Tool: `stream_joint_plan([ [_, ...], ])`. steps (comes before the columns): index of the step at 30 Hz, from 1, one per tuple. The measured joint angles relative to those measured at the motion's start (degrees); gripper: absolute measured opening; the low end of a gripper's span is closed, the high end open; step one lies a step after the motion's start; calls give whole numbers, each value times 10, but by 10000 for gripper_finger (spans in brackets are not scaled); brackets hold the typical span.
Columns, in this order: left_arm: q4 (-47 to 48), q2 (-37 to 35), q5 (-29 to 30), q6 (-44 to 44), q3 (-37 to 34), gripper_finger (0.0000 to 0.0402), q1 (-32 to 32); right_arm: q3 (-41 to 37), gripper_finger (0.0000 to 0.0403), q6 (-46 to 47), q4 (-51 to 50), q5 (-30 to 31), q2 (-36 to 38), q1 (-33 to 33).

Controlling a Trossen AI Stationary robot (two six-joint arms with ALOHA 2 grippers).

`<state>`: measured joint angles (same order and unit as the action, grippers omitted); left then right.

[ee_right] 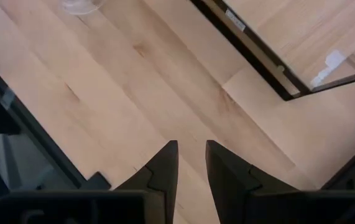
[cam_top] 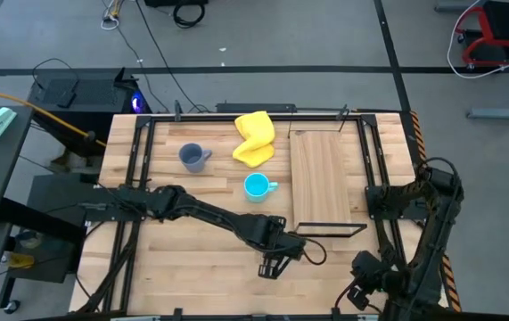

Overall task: Stack small to large cups/mugs on shelf
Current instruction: Put the transparent mug on the shelf

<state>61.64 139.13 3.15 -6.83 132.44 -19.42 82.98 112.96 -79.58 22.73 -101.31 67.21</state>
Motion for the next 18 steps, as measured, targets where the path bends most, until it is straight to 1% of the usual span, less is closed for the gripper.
stream_joint_plan([
  [5,-12,5,5,1,0,7,-8,0,89,-1,3,-1,-19,-4],
  [8,-3,15,17,2,-1,6,-11,0,89,-1,4,-2,-25,-3],
  [18,0,29,31,1,2,6,-18,0,89,-18,5,1,-27,-6],
])
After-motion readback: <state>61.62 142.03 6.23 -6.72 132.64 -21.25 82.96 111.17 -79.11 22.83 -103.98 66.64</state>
